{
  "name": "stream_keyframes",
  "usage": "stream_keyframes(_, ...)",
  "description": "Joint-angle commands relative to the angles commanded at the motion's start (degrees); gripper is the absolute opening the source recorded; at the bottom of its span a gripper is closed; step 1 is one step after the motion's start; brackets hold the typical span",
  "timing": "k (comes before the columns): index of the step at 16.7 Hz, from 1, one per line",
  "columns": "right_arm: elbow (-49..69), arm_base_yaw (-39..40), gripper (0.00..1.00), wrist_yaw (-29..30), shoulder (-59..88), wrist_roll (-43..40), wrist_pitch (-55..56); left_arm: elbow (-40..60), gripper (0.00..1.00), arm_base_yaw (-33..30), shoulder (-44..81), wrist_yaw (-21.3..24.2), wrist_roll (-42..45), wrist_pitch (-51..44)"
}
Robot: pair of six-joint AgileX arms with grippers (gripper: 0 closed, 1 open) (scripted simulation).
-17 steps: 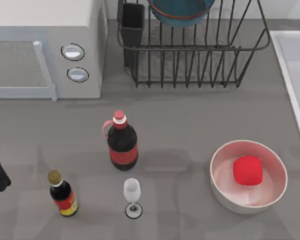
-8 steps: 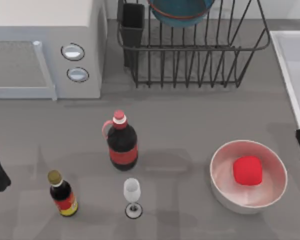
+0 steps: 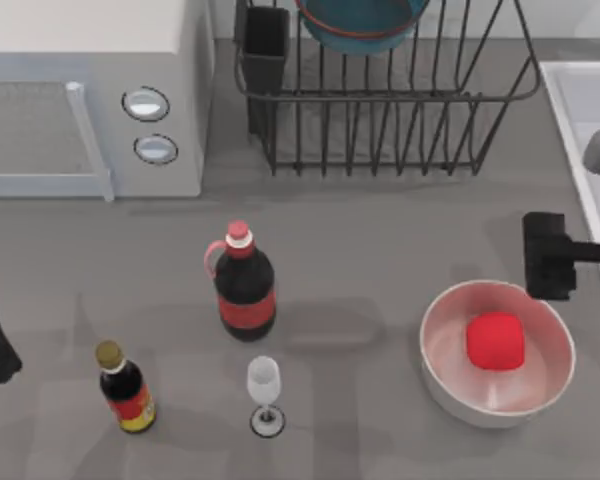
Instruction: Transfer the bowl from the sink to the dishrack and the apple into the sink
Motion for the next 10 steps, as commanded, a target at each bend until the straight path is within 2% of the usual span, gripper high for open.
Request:
stream_keyframes(6, 13.2, 5.4, 1.00, -0.2, 18.9, 5.4, -11.8, 0.0, 1.00, 0.0, 0.0, 0.0, 0.0, 0.0)
stream_keyframes(10, 17.9, 7.2, 1.00, -0.1, 25.2, 7.3, -15.8, 0.0, 1.00, 0.0, 0.0, 0.0, 0.0, 0.0)
